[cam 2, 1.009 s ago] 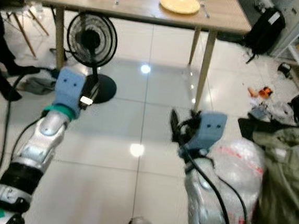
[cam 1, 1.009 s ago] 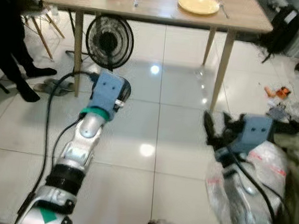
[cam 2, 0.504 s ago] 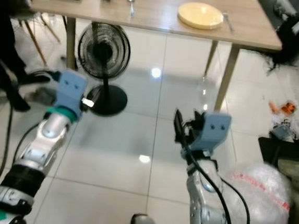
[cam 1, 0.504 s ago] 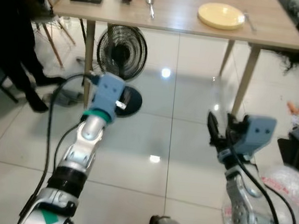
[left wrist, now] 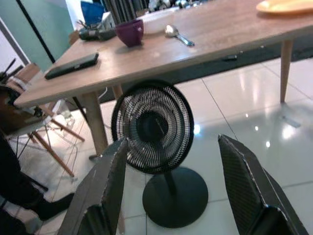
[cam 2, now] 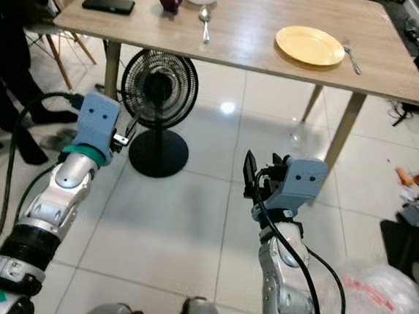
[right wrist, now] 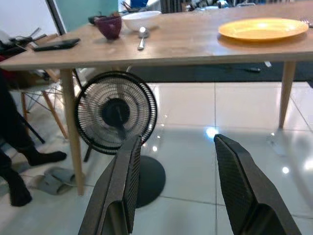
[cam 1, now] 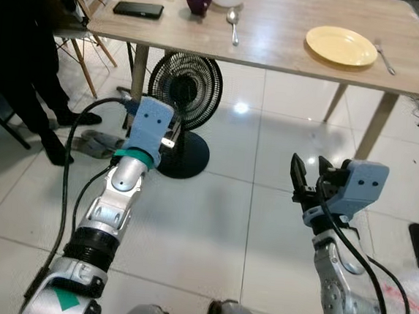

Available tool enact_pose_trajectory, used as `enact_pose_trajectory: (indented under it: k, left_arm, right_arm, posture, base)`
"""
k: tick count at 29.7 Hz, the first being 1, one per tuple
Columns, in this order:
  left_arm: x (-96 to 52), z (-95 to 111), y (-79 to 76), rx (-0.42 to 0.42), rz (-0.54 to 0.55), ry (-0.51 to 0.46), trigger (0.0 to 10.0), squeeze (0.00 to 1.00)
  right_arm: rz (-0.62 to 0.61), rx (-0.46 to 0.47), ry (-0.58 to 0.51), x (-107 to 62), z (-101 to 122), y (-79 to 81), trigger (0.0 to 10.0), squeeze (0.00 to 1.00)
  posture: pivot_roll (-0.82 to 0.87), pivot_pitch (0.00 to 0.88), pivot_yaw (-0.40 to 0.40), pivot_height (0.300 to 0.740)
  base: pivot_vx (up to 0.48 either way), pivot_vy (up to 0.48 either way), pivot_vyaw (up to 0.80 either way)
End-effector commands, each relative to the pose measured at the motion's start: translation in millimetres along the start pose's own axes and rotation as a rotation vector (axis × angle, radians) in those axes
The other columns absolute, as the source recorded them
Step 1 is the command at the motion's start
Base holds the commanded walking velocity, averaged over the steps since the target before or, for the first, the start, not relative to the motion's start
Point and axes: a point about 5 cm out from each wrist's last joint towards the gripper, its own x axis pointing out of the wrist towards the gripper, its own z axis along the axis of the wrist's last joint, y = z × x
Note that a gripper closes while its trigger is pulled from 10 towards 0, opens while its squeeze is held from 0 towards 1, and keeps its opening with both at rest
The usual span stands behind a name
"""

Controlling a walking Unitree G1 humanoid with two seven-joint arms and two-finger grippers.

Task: Setting the table

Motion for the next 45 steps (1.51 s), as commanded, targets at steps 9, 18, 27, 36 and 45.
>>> enact_pose_trajectory:
  k: [9,18,27,36,45]
  left_arm:
    - [2.2,-3.2,-1.0,0.008,-0.011,0.021,10.0,0.0]
    - [4.8,-2.7,-1.0,0.008,-0.011,0.027,10.0,0.0]
    - [4.9,-3.1,-1.8,0.008,-0.016,0.028,10.0,0.0]
    - [5.8,-3.3,-4.9,0.007,-0.03,0.031,10.0,0.0]
    - [5.3,-3.9,-7.3,0.007,-0.048,0.03,10.0,0.0]
  right_arm:
    - [-0.02,-0.007,0.002,-1.0,-1.2,-2.4,10.0,0.0]
    - [-0.029,-0.005,-0.001,-3.0,-1.0,-3.1,10.0,0.0]
    - [-0.032,-0.007,0.0,-3.7,-1.2,-4.3,10.0,0.0]
    - [-0.036,-0.01,0.001,-3.9,-1.4,-5.6,10.0,0.0]
    - [-0.044,-0.012,0.0,-5.1,-1.7,-7.0,10.0,0.0]
  posture:
    - [-0.01,0.0,0.061,0.74]
    - [-0.01,0.0,0.064,0.74]
    - [-0.01,0.0,0.064,0.74]
    - [-0.01,0.0,0.064,0.74]
    - [-0.01,0.0,0.067,0.74]
  base:
    - [0.455,0.0,0.0]
    - [0.443,0.0,0.0]
    - [0.442,0.0,0.0]
    - [0.337,0.0,0.0]
    - [0.0,0.0,0.0]
